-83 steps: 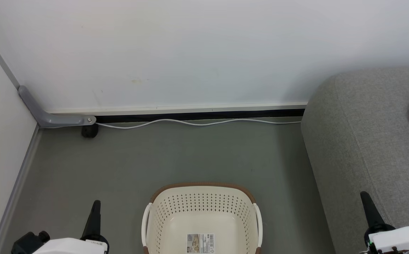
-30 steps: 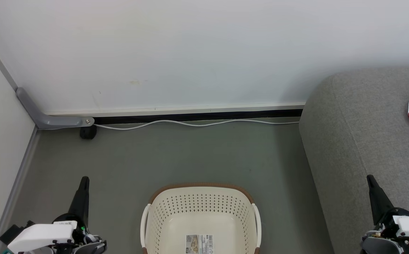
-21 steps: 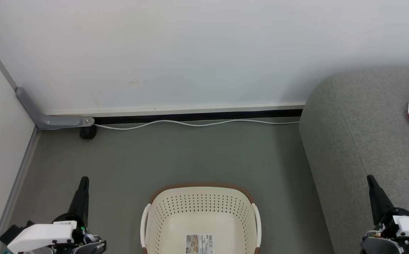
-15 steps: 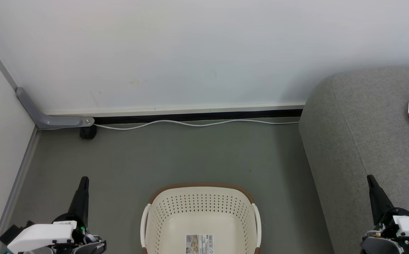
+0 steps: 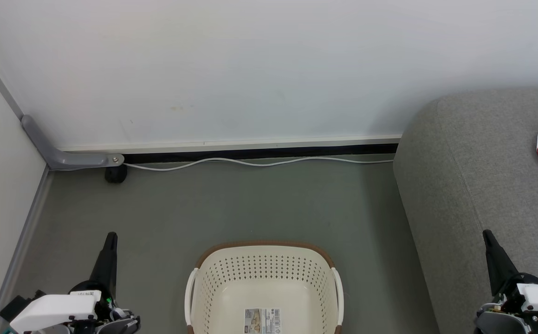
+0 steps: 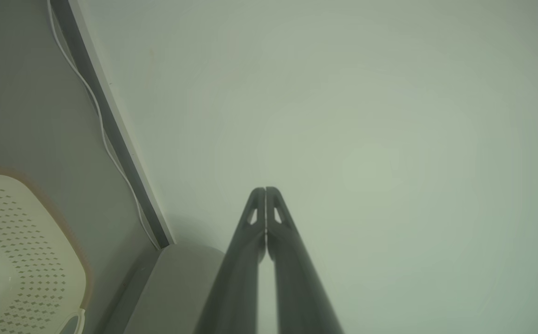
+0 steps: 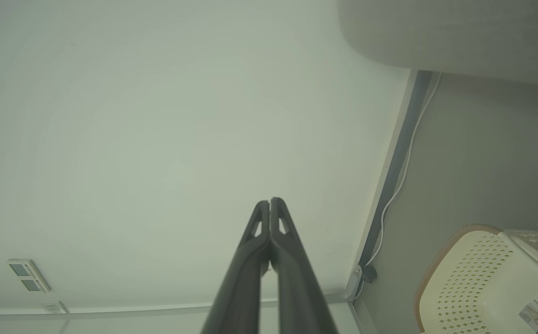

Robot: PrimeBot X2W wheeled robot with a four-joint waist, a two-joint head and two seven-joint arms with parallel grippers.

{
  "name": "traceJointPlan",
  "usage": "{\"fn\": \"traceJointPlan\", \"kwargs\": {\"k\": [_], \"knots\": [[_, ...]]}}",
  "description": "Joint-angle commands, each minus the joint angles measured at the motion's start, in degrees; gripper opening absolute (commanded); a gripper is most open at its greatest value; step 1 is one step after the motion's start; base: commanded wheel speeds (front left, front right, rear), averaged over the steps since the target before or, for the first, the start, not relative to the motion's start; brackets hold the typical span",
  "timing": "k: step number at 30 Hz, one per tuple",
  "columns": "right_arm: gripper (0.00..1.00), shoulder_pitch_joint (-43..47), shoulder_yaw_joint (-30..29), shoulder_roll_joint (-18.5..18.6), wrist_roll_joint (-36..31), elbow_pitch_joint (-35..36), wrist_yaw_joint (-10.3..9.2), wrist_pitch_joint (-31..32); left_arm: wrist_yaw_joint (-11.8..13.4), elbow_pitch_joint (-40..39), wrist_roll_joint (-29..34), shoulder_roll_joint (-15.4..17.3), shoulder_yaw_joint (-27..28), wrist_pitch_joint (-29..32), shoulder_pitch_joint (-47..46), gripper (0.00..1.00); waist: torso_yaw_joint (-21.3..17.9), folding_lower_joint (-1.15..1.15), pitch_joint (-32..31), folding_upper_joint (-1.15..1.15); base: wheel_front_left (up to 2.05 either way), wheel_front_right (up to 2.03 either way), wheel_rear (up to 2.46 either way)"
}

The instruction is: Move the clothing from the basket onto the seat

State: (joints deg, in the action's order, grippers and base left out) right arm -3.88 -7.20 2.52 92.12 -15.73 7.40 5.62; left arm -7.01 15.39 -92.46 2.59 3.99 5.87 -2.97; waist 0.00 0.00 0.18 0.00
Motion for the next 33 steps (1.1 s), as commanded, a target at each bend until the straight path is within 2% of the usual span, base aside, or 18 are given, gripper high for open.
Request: {"fn": "traceJointPlan", "kwargs": {"k": [1, 33], "knots": [[0.00, -2.3, 0.9, 0.6, 0.3, 1.7, 0.09, 0.7, -0.5, -1.4, -0.1, 0.7, 2.0, 0.2, -3.2, 0.00, 0.0, 0.00, 0.0, 0.00, 0.00, 0.00, 0.00], [0.00, -2.3, 0.8, 0.5, 0.2, 1.7, 0.09, 0.8, -0.5, -1.3, 0.0, 0.5, 2.2, 0.4, -3.2, 0.00, 0.0, 0.00, 0.0, 0.00, 0.00, 0.00, 0.00]]}}
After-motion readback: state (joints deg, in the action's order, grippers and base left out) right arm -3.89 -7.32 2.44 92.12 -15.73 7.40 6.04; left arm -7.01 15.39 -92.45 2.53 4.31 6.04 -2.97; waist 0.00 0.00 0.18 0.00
